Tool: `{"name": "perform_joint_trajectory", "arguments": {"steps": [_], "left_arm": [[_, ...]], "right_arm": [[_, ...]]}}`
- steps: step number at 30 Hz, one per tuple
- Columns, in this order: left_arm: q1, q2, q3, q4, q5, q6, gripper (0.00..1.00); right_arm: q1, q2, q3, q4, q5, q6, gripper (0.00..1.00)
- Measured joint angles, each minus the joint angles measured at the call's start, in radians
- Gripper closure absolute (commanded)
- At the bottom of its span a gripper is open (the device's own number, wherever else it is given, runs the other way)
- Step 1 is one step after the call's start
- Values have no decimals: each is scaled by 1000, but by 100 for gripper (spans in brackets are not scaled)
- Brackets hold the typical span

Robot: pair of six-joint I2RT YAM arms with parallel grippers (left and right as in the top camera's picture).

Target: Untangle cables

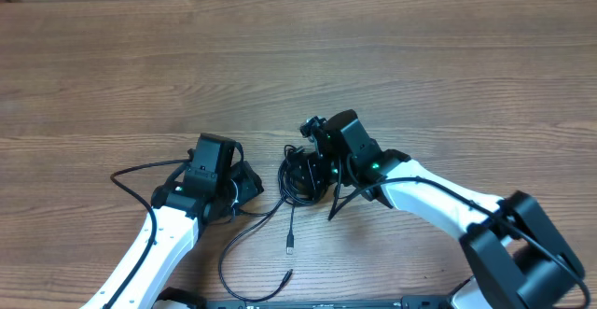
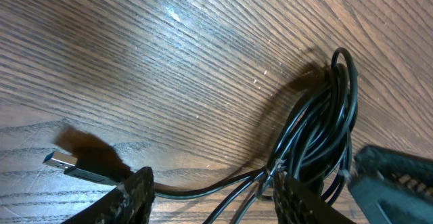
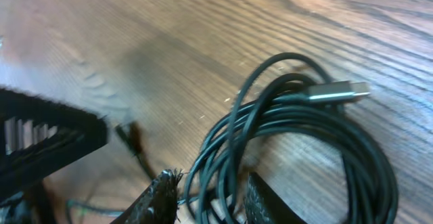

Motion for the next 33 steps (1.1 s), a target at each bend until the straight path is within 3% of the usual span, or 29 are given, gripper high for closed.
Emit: {"name": "perform_joint_trajectory", "arguments": {"steps": [6, 16, 21, 31, 33], "left_arm": [[0, 0, 0, 0, 0, 0, 42], [0, 0, 0, 0, 0, 0, 39], [0, 0, 0, 1, 0, 0, 39], [0, 0, 0, 0, 0, 0, 37], [0, 0, 0, 0, 0, 0, 37]], "right_arm": [[0, 91, 0, 50, 18, 21, 78], [2, 98, 0, 57, 17, 43, 82], [31, 109, 0, 56, 54, 50, 90], [58, 137, 0, 52, 170, 134, 90], [58, 139, 0, 60, 178, 140, 84]]}}
